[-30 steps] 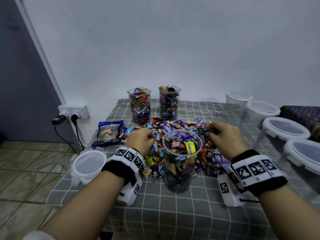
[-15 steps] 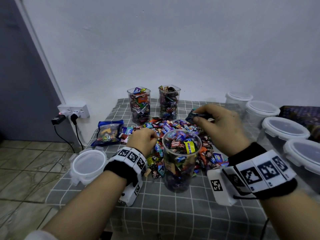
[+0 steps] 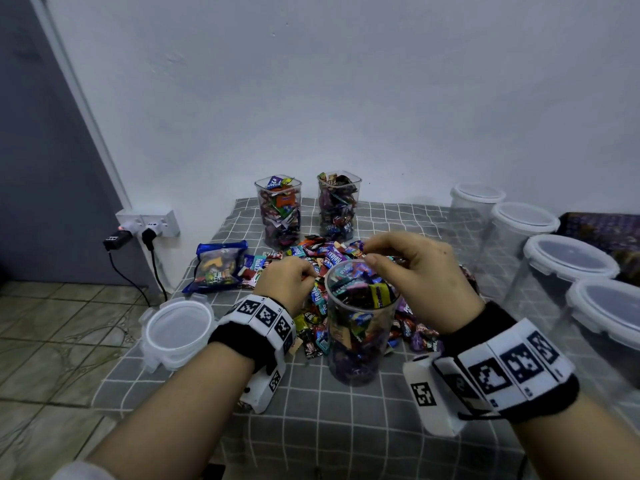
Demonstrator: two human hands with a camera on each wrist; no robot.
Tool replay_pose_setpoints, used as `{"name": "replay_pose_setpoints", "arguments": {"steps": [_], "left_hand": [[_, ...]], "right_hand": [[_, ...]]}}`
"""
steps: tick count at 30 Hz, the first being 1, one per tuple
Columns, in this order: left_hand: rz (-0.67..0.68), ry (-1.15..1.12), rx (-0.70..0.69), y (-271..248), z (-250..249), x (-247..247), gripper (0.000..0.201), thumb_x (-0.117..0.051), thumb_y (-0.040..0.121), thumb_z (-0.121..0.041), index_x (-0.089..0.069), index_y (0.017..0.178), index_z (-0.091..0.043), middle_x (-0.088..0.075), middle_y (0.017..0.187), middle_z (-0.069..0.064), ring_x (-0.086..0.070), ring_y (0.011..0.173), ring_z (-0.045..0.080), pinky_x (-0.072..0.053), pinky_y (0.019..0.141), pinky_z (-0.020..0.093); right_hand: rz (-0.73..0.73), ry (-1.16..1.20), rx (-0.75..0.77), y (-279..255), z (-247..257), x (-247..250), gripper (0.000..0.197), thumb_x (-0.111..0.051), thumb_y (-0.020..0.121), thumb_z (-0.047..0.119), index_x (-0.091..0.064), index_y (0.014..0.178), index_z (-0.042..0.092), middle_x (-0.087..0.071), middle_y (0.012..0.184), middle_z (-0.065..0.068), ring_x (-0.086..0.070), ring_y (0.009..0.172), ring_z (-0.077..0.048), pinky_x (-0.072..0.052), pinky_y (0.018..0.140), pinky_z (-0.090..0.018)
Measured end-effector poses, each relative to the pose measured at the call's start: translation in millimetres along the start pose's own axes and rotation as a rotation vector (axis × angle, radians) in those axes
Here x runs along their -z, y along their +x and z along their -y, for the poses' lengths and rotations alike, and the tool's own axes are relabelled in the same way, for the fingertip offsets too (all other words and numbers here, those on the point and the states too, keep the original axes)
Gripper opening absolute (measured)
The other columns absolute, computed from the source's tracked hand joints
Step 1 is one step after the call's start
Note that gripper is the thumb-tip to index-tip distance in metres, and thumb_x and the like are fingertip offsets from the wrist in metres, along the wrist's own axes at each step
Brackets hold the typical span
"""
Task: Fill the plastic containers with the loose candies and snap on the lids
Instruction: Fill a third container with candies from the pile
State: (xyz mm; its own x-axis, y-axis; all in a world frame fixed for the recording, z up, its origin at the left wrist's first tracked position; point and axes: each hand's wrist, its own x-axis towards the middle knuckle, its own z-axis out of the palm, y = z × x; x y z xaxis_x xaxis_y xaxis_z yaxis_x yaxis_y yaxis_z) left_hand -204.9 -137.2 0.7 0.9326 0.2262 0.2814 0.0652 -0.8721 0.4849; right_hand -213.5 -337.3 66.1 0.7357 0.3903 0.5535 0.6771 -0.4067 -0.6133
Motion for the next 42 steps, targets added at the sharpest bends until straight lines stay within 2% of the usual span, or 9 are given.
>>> {"name": "replay_pose_setpoints", "arguments": {"steps": [4,8,12,18,25,29,33,39,42], "left_hand": [[-0.009,-0.014,0.007,-1,-2,2,0.014,-0.059,0.089,-0.019,-0.072,0.094,-0.016,-0.066,0.102,0.001,-0.058,0.096,0.019,-0.043,0.081,0.028],[-0.027,-0.041,0.019,-2,-3,6,0.015,-0.06,0.087,-0.016,-0.073,0.093,-0.017,-0.068,0.101,0.001,-0.06,0.096,0.019,-0.046,0.083,0.03],[-0.065,-0.107,0.043,-1,-3,12,0.013,-0.062,0.086,-0.014,-0.073,0.091,-0.016,-0.069,0.099,0.001,-0.061,0.095,0.019,-0.048,0.086,0.031],[-0.182,-0.313,-0.02,0,-20,33,0.007,-0.066,0.085,-0.01,-0.071,0.086,-0.014,-0.068,0.092,0.001,-0.062,0.087,0.016,-0.051,0.083,0.03],[-0.157,-0.539,-0.159,-6,-54,60,0.017,-0.069,0.081,-0.007,-0.068,0.078,-0.024,-0.067,0.08,-0.007,-0.067,0.081,0.015,-0.055,0.081,0.034],[0.009,-0.508,-0.253,-14,-66,55,0.027,-0.07,0.08,-0.006,-0.066,0.073,-0.032,-0.068,0.08,-0.008,-0.066,0.08,0.012,-0.054,0.081,0.035],[0.121,-0.397,-0.301,-21,-71,52,0.014,-0.069,0.082,-0.013,-0.071,0.083,-0.027,-0.066,0.078,-0.013,-0.061,0.076,0.003,-0.053,0.076,0.028],[0.06,-0.439,-0.288,-19,-74,65,0.011,-0.064,0.086,-0.018,-0.073,0.088,-0.024,-0.071,0.083,-0.006,-0.065,0.08,0.004,-0.052,0.075,0.022],[0.028,-0.395,-0.259,-15,-73,70,0.01,-0.065,0.086,-0.018,-0.072,0.088,-0.026,-0.07,0.082,-0.009,-0.064,0.08,0.004,-0.053,0.077,0.026]], "right_hand": [[0.051,0.112,-0.135,-8,-10,7,0.026,-0.074,0.079,0.03,-0.066,0.104,0.027,-0.065,0.104,0.012,-0.06,0.102,-0.011,-0.05,0.09,-0.04],[0.4,0.134,-0.292,-15,-15,13,0.086,-0.077,0.06,0.053,-0.039,0.134,0.032,-0.046,0.123,0.02,-0.045,0.114,0.006,-0.035,0.094,-0.004],[0.542,0.222,-0.327,-20,-25,7,0.098,-0.077,0.056,0.04,-0.015,0.131,0.043,-0.043,0.119,0.031,-0.039,0.101,0.03,-0.031,0.085,0.005],[0.464,0.222,-0.344,-22,-30,-2,0.094,-0.083,0.066,0.02,-0.024,0.139,0.028,-0.044,0.11,0.032,-0.046,0.101,0.018,-0.037,0.092,-0.005],[0.411,0.221,-0.309,-19,-32,-8,0.084,-0.082,0.068,0.014,-0.027,0.128,0.029,-0.041,0.106,0.032,-0.043,0.088,0.032,-0.031,0.076,0.007],[0.403,0.22,-0.292,-20,-32,-8,0.079,-0.082,0.069,0.011,-0.028,0.124,0.03,-0.045,0.103,0.029,-0.045,0.084,0.033,-0.033,0.073,0.006],[0.399,0.225,-0.292,-21,-32,-6,0.078,-0.081,0.07,0.012,-0.027,0.123,0.033,-0.05,0.103,0.025,-0.049,0.085,0.029,-0.035,0.073,0.004],[0.418,0.24,-0.321,-21,-32,-6,0.082,-0.08,0.071,0.014,-0.024,0.127,0.034,-0.044,0.104,0.03,-0.05,0.086,0.023,-0.039,0.083,0.001],[0.427,0.218,-0.322,-22,-30,-4,0.085,-0.08,0.072,0.017,-0.023,0.133,0.03,-0.032,0.104,0.035,-0.04,0.086,0.029,-0.032,0.075,0.008]]}}
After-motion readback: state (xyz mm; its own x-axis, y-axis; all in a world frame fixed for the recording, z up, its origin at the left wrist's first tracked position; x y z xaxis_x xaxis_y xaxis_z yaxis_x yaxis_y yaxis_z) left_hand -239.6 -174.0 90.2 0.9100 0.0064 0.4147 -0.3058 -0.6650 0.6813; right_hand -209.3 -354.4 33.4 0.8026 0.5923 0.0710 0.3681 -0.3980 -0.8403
